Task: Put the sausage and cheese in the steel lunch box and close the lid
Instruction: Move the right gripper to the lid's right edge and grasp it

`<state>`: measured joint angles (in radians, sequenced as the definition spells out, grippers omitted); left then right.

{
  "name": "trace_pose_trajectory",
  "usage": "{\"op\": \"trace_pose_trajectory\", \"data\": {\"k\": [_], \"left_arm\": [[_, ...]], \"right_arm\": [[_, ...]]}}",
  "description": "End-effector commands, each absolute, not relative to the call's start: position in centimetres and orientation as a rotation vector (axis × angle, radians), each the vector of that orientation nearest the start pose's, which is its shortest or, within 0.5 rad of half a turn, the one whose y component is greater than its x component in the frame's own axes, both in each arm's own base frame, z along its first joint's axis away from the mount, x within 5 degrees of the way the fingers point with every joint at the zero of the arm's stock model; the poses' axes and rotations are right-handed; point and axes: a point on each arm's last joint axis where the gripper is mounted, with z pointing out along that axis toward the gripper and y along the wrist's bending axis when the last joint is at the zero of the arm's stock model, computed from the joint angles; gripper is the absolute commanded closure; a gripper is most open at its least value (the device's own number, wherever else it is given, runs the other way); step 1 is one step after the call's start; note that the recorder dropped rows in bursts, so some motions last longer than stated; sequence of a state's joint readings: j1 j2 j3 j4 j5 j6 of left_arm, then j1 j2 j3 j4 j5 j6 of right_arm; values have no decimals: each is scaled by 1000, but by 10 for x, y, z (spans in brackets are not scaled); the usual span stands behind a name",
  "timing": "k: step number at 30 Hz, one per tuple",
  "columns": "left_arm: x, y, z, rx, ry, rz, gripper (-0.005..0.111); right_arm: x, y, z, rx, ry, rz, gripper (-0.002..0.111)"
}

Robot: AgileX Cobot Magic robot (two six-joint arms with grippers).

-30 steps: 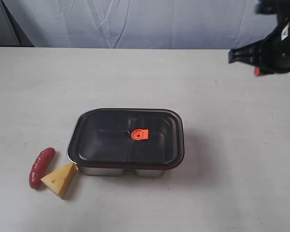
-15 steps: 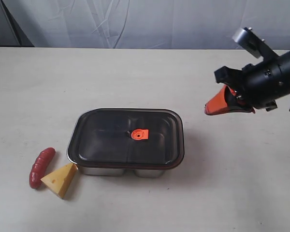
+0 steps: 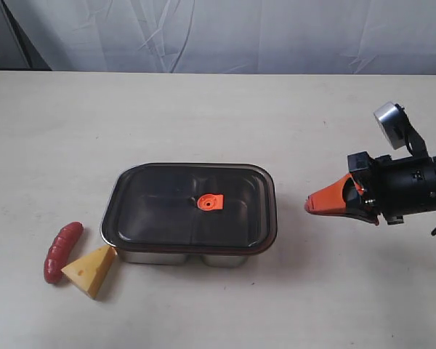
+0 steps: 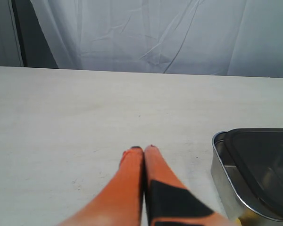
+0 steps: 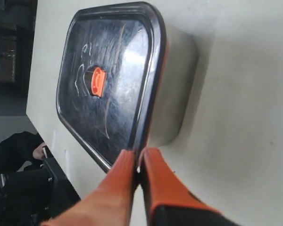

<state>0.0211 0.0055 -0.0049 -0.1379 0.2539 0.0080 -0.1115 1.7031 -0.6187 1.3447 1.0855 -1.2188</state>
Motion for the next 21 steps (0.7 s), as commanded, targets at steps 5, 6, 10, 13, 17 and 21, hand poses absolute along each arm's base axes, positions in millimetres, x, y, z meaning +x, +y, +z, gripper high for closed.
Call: {"op": "trace_pose_trajectory", "data": {"k": [5, 6, 10, 13, 17, 21], "left_arm": [[55, -2, 192, -102, 1719, -111, 107], [55, -2, 192, -102, 1719, -111, 107], [55, -2, 192, -102, 1719, -111, 107], [55, -2, 192, -102, 1719, -111, 107], [55, -2, 192, -102, 1719, -111, 107], [55, -2, 192, -102, 1719, -111, 107]], "right_arm": [[249, 52, 142, -116, 2475, 1463, 60], [250, 52, 141, -92, 2466, 1470, 61], [254, 52, 133, -47, 2458, 1481, 61], [255, 54, 126, -36, 2432, 1535, 61], [255, 61, 117, -60, 2401, 1607, 61], [254, 70, 106, -75, 2448, 1606, 61]]}}
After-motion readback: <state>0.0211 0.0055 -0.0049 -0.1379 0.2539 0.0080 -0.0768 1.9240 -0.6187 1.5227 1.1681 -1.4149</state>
